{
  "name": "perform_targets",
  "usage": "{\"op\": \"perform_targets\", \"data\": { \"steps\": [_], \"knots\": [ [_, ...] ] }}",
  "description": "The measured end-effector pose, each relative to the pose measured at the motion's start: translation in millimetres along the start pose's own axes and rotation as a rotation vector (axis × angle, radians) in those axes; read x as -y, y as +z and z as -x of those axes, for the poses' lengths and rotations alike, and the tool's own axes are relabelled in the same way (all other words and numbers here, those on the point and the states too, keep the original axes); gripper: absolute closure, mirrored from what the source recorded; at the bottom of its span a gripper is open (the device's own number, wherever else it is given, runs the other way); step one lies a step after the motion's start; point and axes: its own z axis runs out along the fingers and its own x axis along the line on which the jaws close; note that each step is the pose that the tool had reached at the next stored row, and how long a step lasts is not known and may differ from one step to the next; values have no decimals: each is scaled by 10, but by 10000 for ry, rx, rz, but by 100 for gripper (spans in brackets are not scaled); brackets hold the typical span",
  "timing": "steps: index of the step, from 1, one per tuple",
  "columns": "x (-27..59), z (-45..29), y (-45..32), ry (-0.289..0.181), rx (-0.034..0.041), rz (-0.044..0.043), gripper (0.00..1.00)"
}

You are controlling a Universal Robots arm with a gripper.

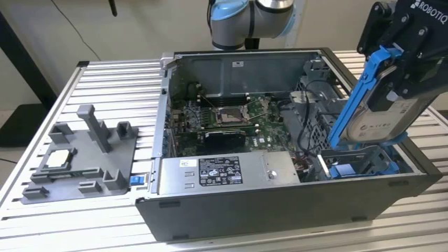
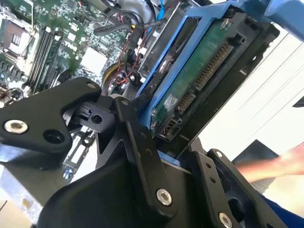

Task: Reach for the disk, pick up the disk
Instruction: 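Pick up the disk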

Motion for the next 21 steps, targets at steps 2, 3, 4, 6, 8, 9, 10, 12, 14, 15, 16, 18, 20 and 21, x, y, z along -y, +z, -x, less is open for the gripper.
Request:
{"op": "perform_targets", "data": {
  "steps": [2, 3, 4, 6, 8, 9, 10, 12, 14, 15, 16, 18, 20, 21],
  "knots": [
    [0, -3, 36, -11, -1, 1, 100],
    [0, -4, 53, -17, -2, 1, 100],
    [0, -6, 72, -23, -1, 2, 100],
    [0, -8, 108, -33, -1, 3, 100],
    [1, -11, 145, -38, 2, 3, 100],
    [1, -11, 162, -39, 3, 3, 100],
    [1, -12, 178, -40, 7, 3, 100],
    [1, -9, 202, -41, 36, 3, 100],
    [1, -7, 222, -42, 76, 3, 100],
    [2, -6, 230, -43, 99, 3, 100],
    [2, -5, 234, -44, 118, 4, 100],
    [3, -5, 234, -48, 118, 4, 100],
    [3, -5, 235, -48, 119, 4, 100],
    [3, -4, 235, -49, 120, 4, 100]
  ]
}}
